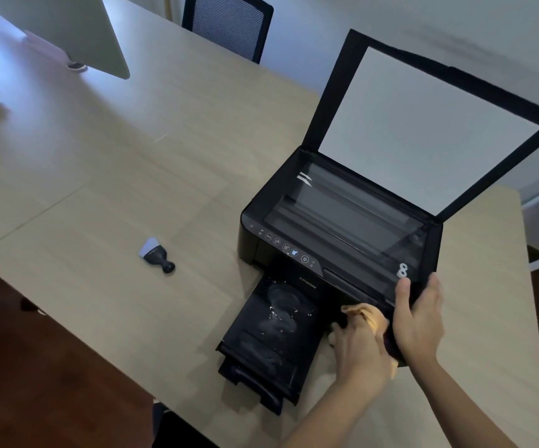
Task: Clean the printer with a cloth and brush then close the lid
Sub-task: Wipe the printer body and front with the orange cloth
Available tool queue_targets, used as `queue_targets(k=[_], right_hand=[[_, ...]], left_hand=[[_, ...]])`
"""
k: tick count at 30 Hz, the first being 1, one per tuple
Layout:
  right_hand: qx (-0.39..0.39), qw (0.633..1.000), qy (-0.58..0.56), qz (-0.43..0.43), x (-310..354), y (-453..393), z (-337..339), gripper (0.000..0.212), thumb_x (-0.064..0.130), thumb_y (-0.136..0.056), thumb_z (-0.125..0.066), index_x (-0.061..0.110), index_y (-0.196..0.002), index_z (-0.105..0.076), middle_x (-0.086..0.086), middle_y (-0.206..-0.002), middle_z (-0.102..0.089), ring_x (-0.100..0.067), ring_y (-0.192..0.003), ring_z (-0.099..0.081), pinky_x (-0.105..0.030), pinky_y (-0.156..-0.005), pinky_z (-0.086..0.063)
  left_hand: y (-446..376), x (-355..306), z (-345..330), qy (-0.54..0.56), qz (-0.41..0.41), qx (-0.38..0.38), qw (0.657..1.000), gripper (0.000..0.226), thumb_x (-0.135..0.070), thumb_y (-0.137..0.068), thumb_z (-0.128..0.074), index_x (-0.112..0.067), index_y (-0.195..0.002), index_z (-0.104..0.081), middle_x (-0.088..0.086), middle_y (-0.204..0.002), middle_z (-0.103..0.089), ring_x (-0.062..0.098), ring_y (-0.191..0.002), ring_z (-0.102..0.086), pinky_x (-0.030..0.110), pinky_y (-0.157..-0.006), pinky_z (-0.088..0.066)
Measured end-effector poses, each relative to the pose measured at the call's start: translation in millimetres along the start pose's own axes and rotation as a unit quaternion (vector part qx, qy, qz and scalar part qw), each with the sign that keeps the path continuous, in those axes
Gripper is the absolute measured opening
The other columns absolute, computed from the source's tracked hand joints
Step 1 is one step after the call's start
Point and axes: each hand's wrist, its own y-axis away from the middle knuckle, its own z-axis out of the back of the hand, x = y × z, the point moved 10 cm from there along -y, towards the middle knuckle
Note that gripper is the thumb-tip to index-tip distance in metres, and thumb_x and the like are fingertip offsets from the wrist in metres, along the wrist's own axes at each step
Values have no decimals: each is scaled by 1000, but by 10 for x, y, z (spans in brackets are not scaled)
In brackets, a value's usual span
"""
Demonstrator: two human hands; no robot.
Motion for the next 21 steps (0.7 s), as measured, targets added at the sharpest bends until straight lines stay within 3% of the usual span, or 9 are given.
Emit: queue_targets(k=[2,4,6,8,9,12,15,17,21], right_hand=[[-3,1000,-3,3,-1,9,5,85,68,-86,-22,13,-150,-15,-8,-160,-22,-24,-148,-20,-49,-116,-23],[-4,1000,-6,11,9,16,3,85,69,-87,-22,13,-150,-15,-8,-160,-21,-24,-148,-20,-48,-117,-23],[-6,1000,-7,8,-1,7,2,83,68,-88,-21,12,-150,-16,-9,-160,-21,-24,-148,-20,-47,-117,-23],[-9,1000,-2,3,-26,5,-3,80,65,-90,-22,12,-150,-17,-9,-160,-21,-24,-148,-20,-47,-117,-22],[-9,1000,2,2,-29,-2,-11,78,63,-91,-23,12,-150,-17,-10,-160,-21,-24,-148,-19,-46,-117,-22],[-10,1000,7,0,-38,-7,-21,75,60,-92,-26,12,-150,-19,-12,-160,-22,-24,-148,-18,-45,-117,-21],[-12,1000,5,-3,-51,-16,-18,76,60,-91,-26,11,-149,-21,-11,-160,-22,-23,-148,-18,-44,-117,-20],[-13,1000,-8,-4,-69,-5,-10,77,61,-91,-26,11,-149,-21,-10,-160,-22,-21,-148,-17,-42,-117,-19],[-15,1000,-26,-4,-90,-12,-21,79,64,-89,-23,13,-149,-20,-7,-160,-22,-18,-149,-16,-40,-118,-18]], left_hand=[[52,-2,-22,-76,-8,24,997,59,-43,-98,-33,-12,-147,-25,13,-160,-12,40,-148,3,55,-121,-6],[64,-57,-27,-27,-16,39,999,68,-59,-93,-22,-14,-143,-31,12,-152,-30,34,-144,-17,52,-118,-16],[14,-21,-49,93,6,47,995,68,-64,-90,-17,-19,-139,-34,8,-138,-46,23,-125,-41,38,-106,-34],[-95,152,-85,134,33,44,990,65,-63,-92,-15,-23,-142,-30,7,-137,-46,16,-110,-47,23,-87,-37],[-156,263,-108,136,48,43,989,64,-61,-93,-15,-24,-144,-28,7,-140,-45,16,-111,-47,21,-86,-36],[-280,565,-202,166,115,51,978,60,-56,-96,-19,-29,-148,-25,4,-148,-41,23,-132,-42,37,-109,-30],[-362,660,-287,217,150,36,964,54,-49,-98,-25,-27,-146,-32,5,-145,-43,24,-129,-44,40,-110,-32],[-334,632,-360,249,147,25,957,55,-48,-97,-27,-24,-147,-29,5,-150,-37,23,-137,-36,42,-116,-24],[-260,479,-526,363,110,4,925,70,-54,-95,-30,-29,-152,2,-8,-162,7,13,-149,11,42,-121,5]])
